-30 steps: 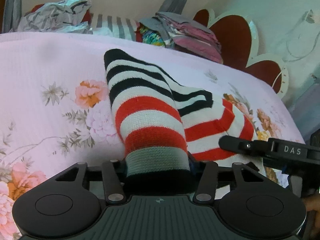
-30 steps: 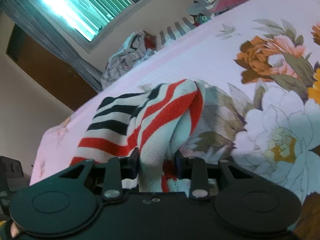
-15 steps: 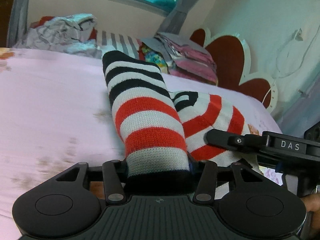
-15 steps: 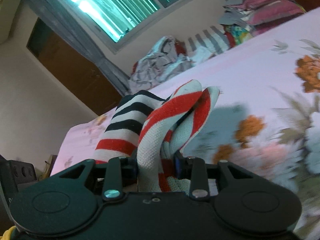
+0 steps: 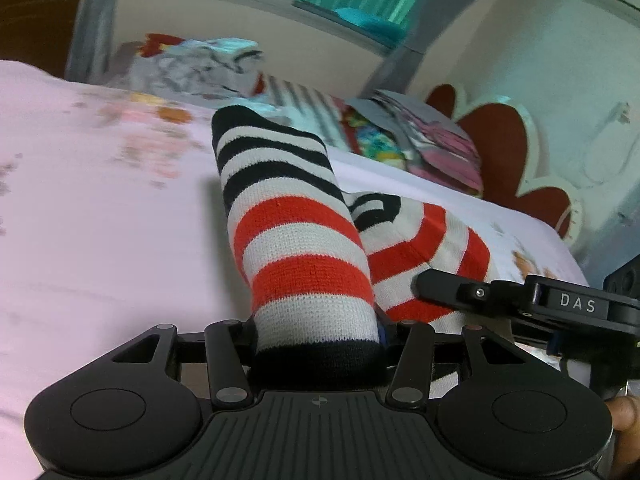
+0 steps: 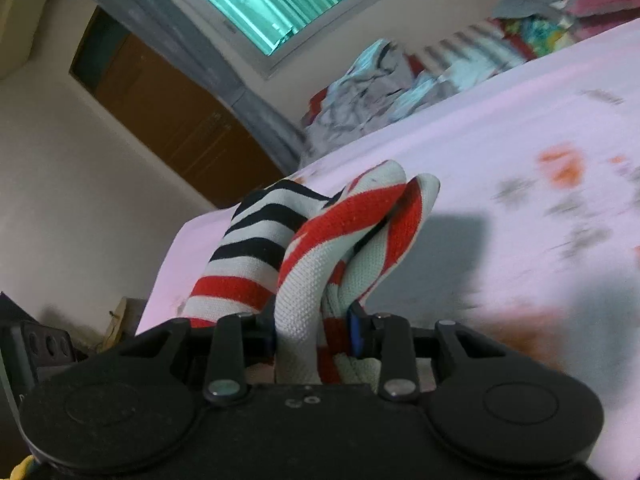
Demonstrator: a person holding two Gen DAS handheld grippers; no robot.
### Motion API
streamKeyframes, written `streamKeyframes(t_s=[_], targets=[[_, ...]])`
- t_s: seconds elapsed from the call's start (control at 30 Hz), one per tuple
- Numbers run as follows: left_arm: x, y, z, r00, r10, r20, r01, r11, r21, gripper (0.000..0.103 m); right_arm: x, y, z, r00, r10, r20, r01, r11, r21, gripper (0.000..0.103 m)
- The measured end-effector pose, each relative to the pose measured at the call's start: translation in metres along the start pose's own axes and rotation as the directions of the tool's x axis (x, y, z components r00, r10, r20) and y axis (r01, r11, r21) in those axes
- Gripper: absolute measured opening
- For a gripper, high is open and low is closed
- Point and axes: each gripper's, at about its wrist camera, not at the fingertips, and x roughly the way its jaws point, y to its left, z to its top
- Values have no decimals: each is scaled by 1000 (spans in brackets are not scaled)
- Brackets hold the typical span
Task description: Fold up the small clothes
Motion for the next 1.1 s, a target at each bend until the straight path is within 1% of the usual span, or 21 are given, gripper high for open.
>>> streamKeyframes(t_s=[0.07, 0.17, 0.3, 0.37, 0.47, 0.53, 0.67, 0.73, 0.8, 0.9, 0.97, 1.03, 1.07, 1.1], targets=[[-2, 22, 1, 1000, 18, 6, -18, 1000, -10, 49, 21, 10, -5, 1000, 11, -14, -11, 1000, 0, 32], [2, 56, 0, 999, 40, 7, -40, 998, -44, 49, 49, 18, -10, 999, 6, -41, -6, 1000, -6, 32], [14, 92, -12, 998, 60, -5, -61, 996, -69, 49, 79, 18, -16, 997, -31, -72, 30, 999, -17, 32], [24, 104, -17, 999, 47, -11, -47, 995, -89, 51, 87, 14, -15, 996, -50, -79, 48, 999, -22, 32], [32, 111, -24, 999, 34, 4, -34, 997, -64, 60, 93, 12, -19, 991, -93, -96, 88, 994, -57, 33], [35, 112, -27, 1000, 27, -5, -27, 997, -74, 66, 94, 5, -23, 988, -103, -114, 101, 995, -27, 35], [33, 107, -16, 999, 43, -18, -45, 994, -103, 67, 90, 9, -24, 988, -106, -115, 105, 994, -16, 38], [25, 110, -14, 999, 44, -2, -44, 990, -136, 67, 89, 10, -18, 988, -118, -100, 117, 993, -19, 45], [20, 114, -8, 999, 49, 22, -45, 986, -161, 67, 86, 8, -12, 989, -123, -81, 123, 992, 3, 49], [25, 120, -2, 997, 73, 33, -65, 981, -182, 67, 92, 0, -4, 989, -138, -58, 140, 990, 21, 50], [33, 119, -1, 995, 92, 39, -84, 980, -178, 67, 99, 0, -1, 987, -146, -63, 147, 989, 17, 45], [40, 119, 0, 993, 110, 39, -101, 978, -184, 67, 106, 4, 0, 982, -178, -58, 176, 984, -29, 32], [45, 120, 1, 993, 115, 40, -106, 975, -193, 67, 107, 6, 0, 979, -197, -47, 194, 979, -58, 28], [48, 120, 2, 992, 120, 40, -110, 974, -197, 67, 108, 9, 0, 976, -218, -29, 215, 973, -87, 21]])
